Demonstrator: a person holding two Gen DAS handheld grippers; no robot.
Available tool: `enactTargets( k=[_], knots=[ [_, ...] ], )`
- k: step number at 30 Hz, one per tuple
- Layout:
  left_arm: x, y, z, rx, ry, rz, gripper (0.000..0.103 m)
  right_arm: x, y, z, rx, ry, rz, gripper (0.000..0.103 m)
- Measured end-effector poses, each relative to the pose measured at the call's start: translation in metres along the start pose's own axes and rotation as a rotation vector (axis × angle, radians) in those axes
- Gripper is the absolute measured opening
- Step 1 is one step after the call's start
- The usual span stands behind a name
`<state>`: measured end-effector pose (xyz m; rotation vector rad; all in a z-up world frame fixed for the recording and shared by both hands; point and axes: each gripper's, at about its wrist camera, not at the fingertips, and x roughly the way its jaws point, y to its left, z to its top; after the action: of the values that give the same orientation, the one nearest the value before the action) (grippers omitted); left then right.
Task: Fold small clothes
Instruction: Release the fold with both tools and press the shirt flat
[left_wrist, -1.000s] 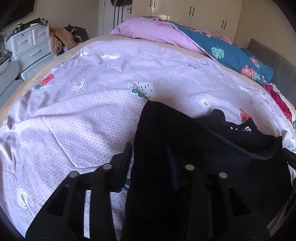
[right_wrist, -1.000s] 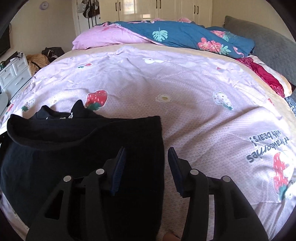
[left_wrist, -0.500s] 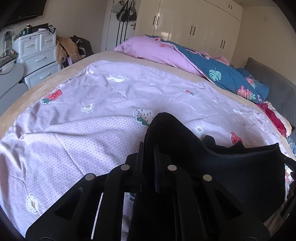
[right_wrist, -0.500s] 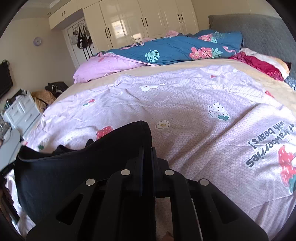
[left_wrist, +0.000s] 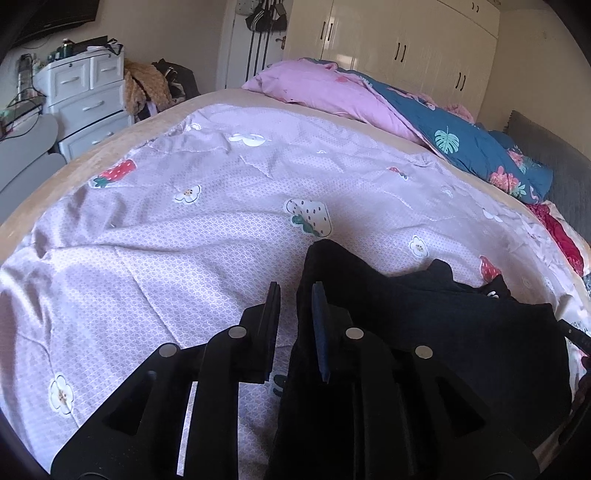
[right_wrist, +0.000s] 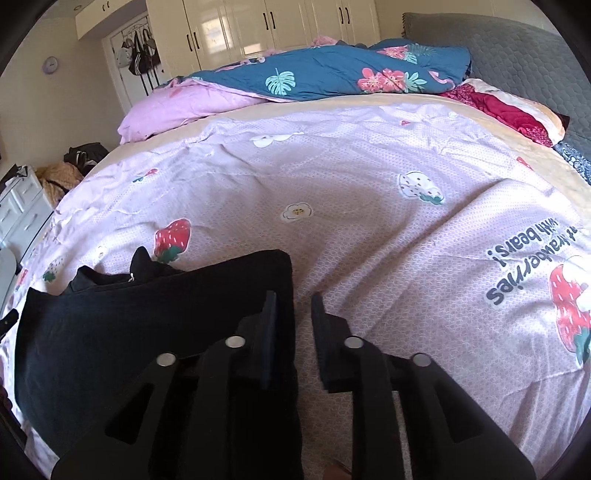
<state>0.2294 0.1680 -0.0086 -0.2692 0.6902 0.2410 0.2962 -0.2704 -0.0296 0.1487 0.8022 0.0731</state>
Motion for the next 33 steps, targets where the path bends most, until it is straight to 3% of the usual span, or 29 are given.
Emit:
enactTargets(
  k=[8, 10, 13, 14, 15, 16, 17, 19, 33],
  knots=[
    [-0.021, -0.013, -0.002, 0.048, -0.011, -0.010, 0.033, -0.024, 0.013, -0.004, -0.061, -0.054, 0.011, 0.045],
    [-0.022, -0.016, -0.005, 0.067, 0.009, -0.011, 0.035, -0.029, 0.018, -0.005, -0.074, -0.056, 0.031, 0.046],
    [-0.023, -0.017, -0.009, 0.076, 0.029, -0.019, 0.049, -0.035, 0.025, -0.005, -0.096, -0.057, 0.051, 0.047],
    [-0.025, -0.018, -0.011, 0.078, 0.033, -0.023, 0.050, -0.037, 0.027, -0.006, -0.101, -0.058, 0.059, 0.048],
    [-0.027, -0.018, -0.012, 0.083, 0.033, -0.026, 0.050, -0.041, 0.029, -0.006, -0.105, -0.057, 0.070, 0.055],
    [-0.029, -0.019, -0.013, 0.091, 0.032, -0.028, 0.050, -0.044, 0.030, -0.008, -0.105, -0.060, 0.078, 0.070],
    [-0.032, -0.021, -0.014, 0.104, 0.029, -0.027, 0.051, -0.047, 0.031, -0.009, -0.104, -0.065, 0.084, 0.072],
    [-0.036, -0.024, -0.016, 0.120, 0.028, -0.024, 0.067, -0.052, 0.035, -0.012, -0.119, -0.062, 0.102, 0.072],
    [-0.045, -0.042, -0.044, 0.178, 0.078, -0.043, 0.068, -0.068, 0.061, -0.055, -0.243, 0.007, 0.129, 0.073]
  ],
)
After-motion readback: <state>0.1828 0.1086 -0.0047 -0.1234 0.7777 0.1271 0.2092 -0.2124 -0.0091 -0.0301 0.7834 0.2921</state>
